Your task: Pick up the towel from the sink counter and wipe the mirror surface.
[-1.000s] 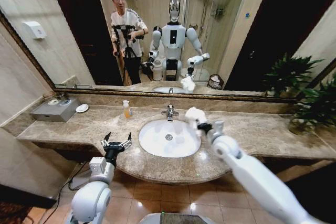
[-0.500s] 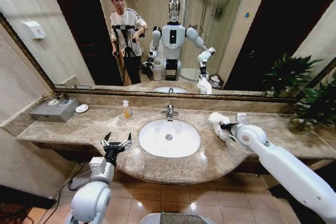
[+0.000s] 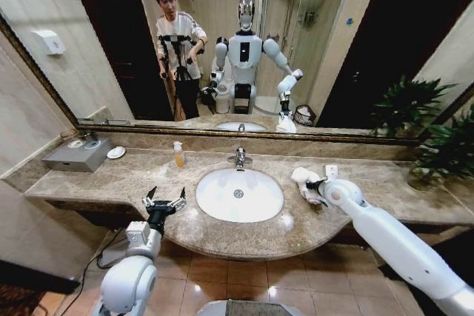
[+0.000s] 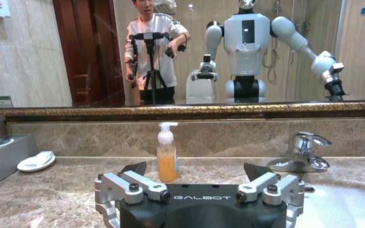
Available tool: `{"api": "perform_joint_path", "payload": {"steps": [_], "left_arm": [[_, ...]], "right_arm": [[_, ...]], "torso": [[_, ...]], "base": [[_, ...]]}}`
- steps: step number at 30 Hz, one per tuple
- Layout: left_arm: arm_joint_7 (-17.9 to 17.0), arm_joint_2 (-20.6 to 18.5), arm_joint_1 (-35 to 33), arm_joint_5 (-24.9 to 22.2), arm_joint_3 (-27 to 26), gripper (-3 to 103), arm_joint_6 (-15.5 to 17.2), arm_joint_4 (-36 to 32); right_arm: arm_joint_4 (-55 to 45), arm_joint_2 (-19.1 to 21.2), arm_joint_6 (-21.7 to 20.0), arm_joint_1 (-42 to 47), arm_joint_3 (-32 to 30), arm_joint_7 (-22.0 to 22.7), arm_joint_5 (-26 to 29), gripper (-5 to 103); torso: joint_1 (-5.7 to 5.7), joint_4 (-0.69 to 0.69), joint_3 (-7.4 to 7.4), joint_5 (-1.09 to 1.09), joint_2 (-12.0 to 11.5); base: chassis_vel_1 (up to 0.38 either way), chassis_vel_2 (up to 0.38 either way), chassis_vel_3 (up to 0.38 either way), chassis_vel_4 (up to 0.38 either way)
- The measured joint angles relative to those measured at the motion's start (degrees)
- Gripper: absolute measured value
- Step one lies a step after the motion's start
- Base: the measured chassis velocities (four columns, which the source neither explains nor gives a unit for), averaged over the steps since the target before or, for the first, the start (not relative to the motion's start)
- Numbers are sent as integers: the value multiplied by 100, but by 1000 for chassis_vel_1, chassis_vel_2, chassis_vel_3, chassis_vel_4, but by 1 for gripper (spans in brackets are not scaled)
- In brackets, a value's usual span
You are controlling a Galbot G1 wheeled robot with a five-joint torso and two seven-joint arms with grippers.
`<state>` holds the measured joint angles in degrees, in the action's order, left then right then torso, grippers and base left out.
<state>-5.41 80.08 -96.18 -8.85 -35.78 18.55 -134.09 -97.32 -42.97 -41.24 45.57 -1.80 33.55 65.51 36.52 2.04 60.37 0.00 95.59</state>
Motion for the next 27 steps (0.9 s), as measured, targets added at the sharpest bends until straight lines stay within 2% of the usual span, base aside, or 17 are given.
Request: {"api": "perform_joint_path", "payload": {"steps": [3,4,7,10,11,12,13,15,16,18,19,21,22,23,25,26,27], "left_arm": [[0,0,0,0,0,100,0,0],[0,0,0,0,0,100,0,0],[0,0,0,0,0,100,0,0],[0,0,0,0,0,100,0,0],[0,0,0,0,0,100,0,0],[0,0,0,0,0,100,0,0],[0,0,0,0,0,100,0,0],[0,0,0,0,0,100,0,0],[0,0,0,0,0,100,0,0],[0,0,0,0,0,100,0,0],[0,0,0,0,0,100,0,0],[0,0,0,0,0,100,0,0],[0,0,0,0,0,100,0,0],[0,0,0,0,0,100,0,0],[0,0,0,0,0,100,0,0],[0,0,0,0,0,100,0,0],[0,0,0,0,0,100,0,0]], "right_arm": [[71,-66,45,26,-43,-265,-138,11],[83,-88,53,56,-95,-534,-194,13],[93,-122,86,104,-157,-1002,-389,24],[154,-202,105,124,-218,-1079,-448,28],[154,-202,105,124,-218,-1079,-448,28],[201,-239,116,149,-239,-1080,-548,39],[247,-259,124,167,-245,-1068,-665,44],[277,-273,127,176,-245,-992,-722,44],[294,-285,126,179,-244,-812,-738,49],[282,-288,122,186,-245,-579,-689,61],[282,-288,122,186,-245,-579,-689,61],[188,-276,128,218,-294,-478,-563,71],[188,-276,128,218,-294,-478,-563,71],[62,-261,146,241,-316,-401,-462,77],[-123,-321,146,170,-279,-399,-363,88],[-123,-321,146,170,-279,-399,-363,88],[-158,-399,141,99,-250,-438,-364,93]], "torso": [[0,1,0,1,0],[0,2,0,-1,0],[0,1,0,-1,0],[0,2,0,-1,0],[0,2,0,-1,0],[0,3,0,0,0],[0,2,0,0,0],[0,2,-1,0,0],[0,2,0,0,0],[0,2,0,0,0],[0,2,0,0,0],[0,2,0,1,0],[0,2,0,1,0],[0,1,0,-1,0],[0,-1,-1,-2,0],[0,-1,-1,-2,0],[-1,4,-1,-1,0]], "base": [[0,0,0,0],[0,0,0,0],[0,0,0,0],[0,0,0,0],[0,0,0,0],[0,0,0,0],[0,0,0,0],[0,0,0,0],[0,0,0,0],[0,0,0,0],[0,0,0,0],[0,0,0,0],[0,0,0,0],[0,0,0,0],[0,0,0,0],[0,0,0,0],[0,0,0,0]]}}
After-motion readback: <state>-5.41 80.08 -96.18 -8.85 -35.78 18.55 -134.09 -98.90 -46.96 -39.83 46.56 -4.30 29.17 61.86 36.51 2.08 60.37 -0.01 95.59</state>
